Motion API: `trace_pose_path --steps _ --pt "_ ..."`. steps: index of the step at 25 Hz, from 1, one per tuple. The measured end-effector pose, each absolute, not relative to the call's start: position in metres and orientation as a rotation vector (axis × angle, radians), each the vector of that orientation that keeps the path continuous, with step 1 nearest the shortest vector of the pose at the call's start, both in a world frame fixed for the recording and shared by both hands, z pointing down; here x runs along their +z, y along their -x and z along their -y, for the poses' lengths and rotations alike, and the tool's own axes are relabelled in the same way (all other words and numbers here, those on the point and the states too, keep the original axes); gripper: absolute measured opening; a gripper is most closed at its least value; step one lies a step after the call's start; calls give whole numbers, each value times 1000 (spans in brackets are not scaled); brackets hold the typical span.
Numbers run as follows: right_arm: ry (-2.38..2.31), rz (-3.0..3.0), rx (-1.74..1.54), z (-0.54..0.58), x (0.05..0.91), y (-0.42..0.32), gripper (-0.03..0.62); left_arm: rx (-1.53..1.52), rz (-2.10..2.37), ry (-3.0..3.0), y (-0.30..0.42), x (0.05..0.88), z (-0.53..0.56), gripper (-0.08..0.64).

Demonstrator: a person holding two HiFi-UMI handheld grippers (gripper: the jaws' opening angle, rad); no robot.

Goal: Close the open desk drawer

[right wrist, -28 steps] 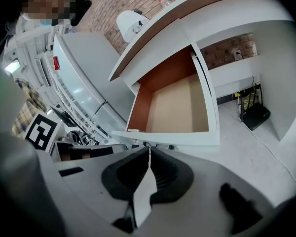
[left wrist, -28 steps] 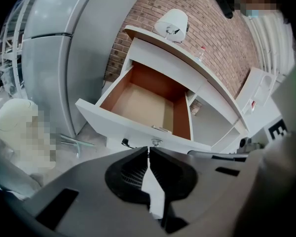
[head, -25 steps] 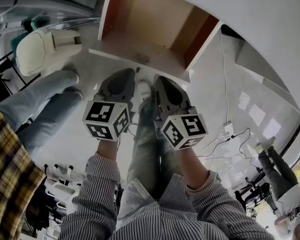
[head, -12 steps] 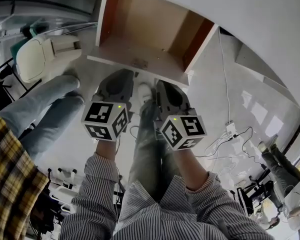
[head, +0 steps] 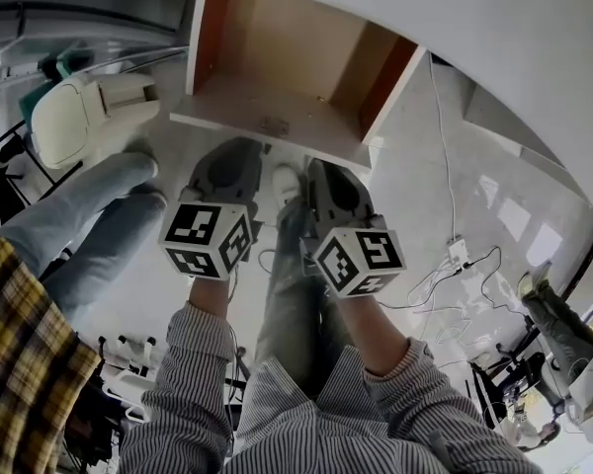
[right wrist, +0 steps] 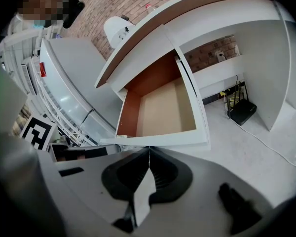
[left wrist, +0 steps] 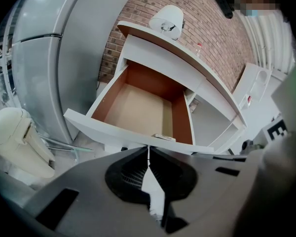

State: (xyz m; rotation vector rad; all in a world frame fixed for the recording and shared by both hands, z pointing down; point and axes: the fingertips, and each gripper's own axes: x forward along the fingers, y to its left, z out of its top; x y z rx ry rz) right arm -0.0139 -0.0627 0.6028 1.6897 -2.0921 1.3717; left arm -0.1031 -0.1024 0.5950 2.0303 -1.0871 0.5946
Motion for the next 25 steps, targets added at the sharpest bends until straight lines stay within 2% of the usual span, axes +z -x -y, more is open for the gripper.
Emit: trace_pose_path --steps 25 --pt "-1750 2066 1390 68 587 10 15 613 1066 -2036 98 580 108 20"
